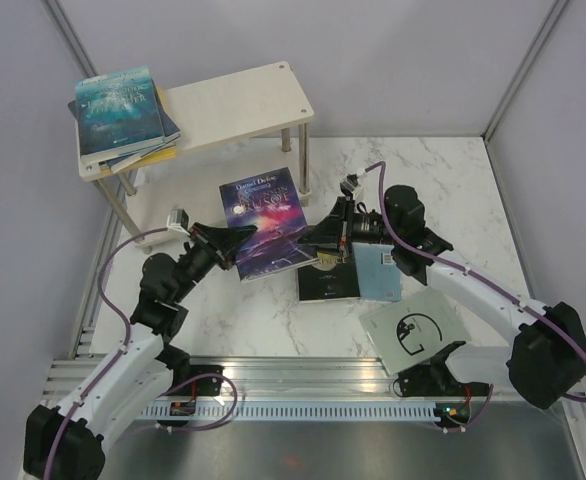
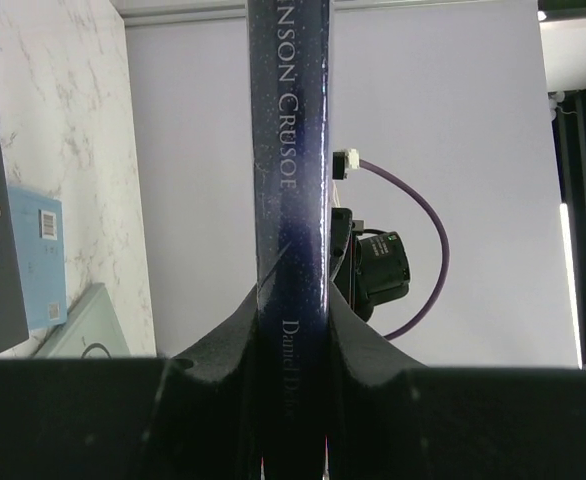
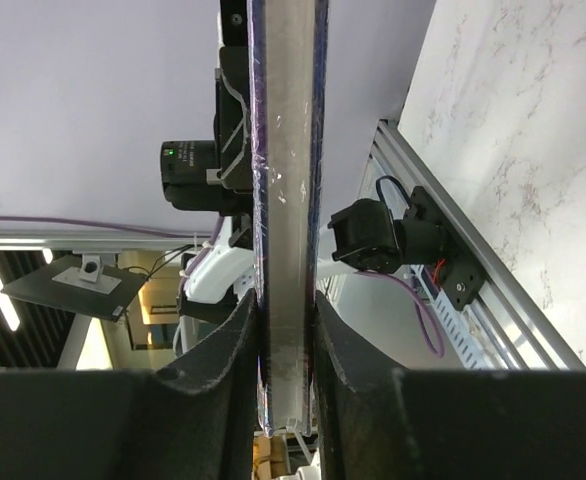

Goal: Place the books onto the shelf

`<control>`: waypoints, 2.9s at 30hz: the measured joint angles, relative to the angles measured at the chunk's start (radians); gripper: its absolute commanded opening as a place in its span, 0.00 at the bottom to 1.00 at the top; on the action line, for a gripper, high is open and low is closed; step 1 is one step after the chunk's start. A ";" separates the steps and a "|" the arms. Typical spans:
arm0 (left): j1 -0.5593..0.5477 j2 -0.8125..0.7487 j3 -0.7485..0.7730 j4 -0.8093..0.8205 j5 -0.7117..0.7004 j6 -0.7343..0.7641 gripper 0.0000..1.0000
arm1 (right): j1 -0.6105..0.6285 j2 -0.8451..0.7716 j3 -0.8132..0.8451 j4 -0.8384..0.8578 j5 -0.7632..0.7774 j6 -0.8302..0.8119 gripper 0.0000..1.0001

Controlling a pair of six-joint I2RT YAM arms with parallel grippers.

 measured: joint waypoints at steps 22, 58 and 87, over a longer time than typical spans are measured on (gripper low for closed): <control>0.026 0.016 0.268 -0.376 0.107 0.239 0.91 | -0.089 -0.010 0.229 -0.238 0.048 -0.070 0.00; 0.065 -0.163 0.319 -0.663 0.129 0.369 0.92 | -0.197 0.889 1.349 -0.387 0.148 0.061 0.29; 0.034 0.082 0.232 -0.668 0.148 0.523 0.90 | -0.409 0.452 0.637 -0.908 0.297 -0.573 0.98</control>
